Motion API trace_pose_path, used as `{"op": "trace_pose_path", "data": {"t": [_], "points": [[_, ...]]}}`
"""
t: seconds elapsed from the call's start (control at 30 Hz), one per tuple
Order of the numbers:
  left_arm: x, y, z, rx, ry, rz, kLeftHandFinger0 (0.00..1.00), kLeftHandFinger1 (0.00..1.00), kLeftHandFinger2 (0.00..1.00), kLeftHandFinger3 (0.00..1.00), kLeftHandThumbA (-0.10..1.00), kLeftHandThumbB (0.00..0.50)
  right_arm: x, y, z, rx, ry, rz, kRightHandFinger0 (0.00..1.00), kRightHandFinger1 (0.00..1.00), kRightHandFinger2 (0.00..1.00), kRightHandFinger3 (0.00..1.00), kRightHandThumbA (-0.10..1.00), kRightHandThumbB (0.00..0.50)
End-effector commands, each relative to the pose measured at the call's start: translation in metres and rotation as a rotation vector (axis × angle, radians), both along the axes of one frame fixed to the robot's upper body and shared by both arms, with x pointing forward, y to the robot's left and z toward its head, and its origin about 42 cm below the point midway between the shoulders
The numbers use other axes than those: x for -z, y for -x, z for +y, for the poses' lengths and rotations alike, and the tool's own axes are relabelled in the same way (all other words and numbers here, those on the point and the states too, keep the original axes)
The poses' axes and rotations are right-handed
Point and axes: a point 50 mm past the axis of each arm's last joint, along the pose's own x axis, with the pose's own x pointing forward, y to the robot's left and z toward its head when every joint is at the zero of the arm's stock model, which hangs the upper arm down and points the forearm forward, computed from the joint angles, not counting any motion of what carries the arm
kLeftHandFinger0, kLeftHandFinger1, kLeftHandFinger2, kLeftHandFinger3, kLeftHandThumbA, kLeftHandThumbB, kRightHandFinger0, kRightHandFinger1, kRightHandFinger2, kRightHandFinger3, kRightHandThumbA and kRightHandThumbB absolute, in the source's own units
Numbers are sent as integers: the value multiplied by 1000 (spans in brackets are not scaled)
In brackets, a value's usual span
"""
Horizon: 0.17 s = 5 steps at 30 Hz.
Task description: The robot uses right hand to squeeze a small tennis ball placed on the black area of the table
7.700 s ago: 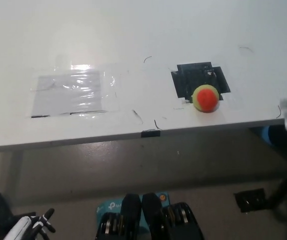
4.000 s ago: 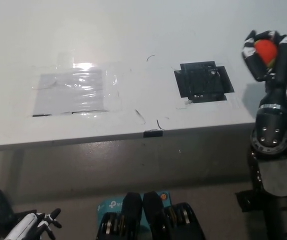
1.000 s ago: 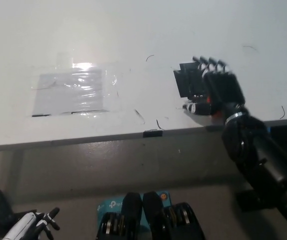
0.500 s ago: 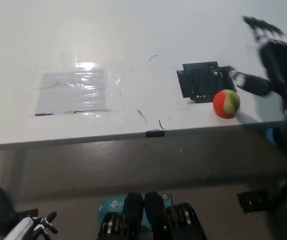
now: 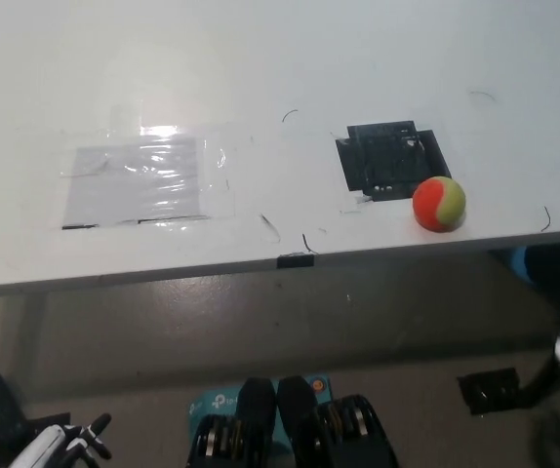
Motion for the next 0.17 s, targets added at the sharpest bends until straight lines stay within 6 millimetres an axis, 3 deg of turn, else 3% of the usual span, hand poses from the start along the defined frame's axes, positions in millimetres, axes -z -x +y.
{"op": "trace_pose_path", "data": {"t": [0.0, 0.07, 0.13], "points": [[-11, -4, 4, -7, -3, -63, 222, 212, 395, 466, 1000, 491, 34, 21, -14, 128, -257, -284, 165, 268, 500, 712, -43, 169], [-11, -4, 4, -12, -9, -56, 243, 223, 407, 481, 1000, 499, 57, 29, -15, 179, -311, -242, 165, 279, 493, 706, -28, 169], [-11, -4, 4, -12, -10, -54, 244, 223, 408, 483, 1000, 500, 62, 31, -15, 184, -321, -232, 164, 279, 494, 706, -26, 168]]}}
